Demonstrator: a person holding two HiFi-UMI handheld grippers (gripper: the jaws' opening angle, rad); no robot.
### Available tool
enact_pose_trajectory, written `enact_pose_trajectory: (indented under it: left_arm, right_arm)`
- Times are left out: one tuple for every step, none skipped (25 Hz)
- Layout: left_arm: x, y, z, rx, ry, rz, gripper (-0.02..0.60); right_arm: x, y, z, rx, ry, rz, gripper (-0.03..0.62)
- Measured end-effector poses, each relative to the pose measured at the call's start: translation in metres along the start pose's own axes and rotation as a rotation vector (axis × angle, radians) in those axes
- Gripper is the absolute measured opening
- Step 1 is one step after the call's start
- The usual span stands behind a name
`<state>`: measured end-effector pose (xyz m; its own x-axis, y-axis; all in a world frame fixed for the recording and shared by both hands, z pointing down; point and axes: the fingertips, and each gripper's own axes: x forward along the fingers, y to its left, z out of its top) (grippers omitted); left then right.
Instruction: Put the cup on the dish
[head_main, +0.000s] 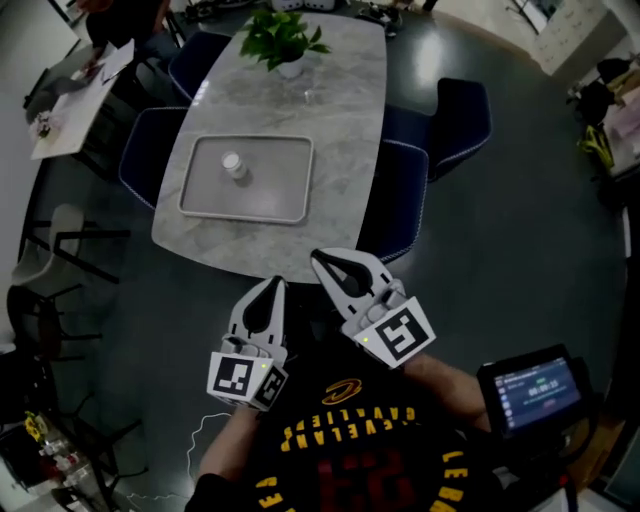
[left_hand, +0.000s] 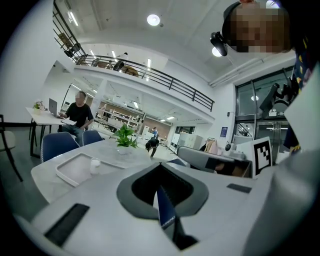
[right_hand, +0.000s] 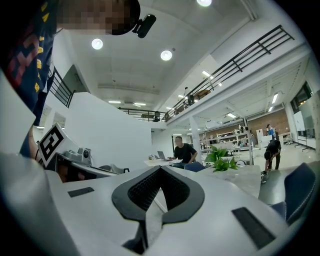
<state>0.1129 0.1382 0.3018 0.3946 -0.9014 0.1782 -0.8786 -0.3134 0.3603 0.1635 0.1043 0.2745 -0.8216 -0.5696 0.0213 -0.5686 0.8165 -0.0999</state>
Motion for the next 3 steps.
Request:
enact_pose_trajectory:
  left_arm:
    - [-0.0004, 0.0027, -0.0009, 0.002, 0.002, -0.004, 0.000]
    - [-0.0010, 0.0058, -0.0017, 0.004, 0.004, -0.007, 0.002]
    - [-0.0017, 0.0090, -0.0025, 0.006, 0.005, -0.011, 0.002]
  right_arm:
    - [0.0022, 0.0004, -0.0019, -0.008, 0.008, -0.002, 0.006]
    - [0.0054, 0.0014, -0.0040, -0.016, 0.014, -0.002, 0.006]
    - [0.0090, 0.0026, -0.0061, -0.024, 0.020, -0.001, 0.006]
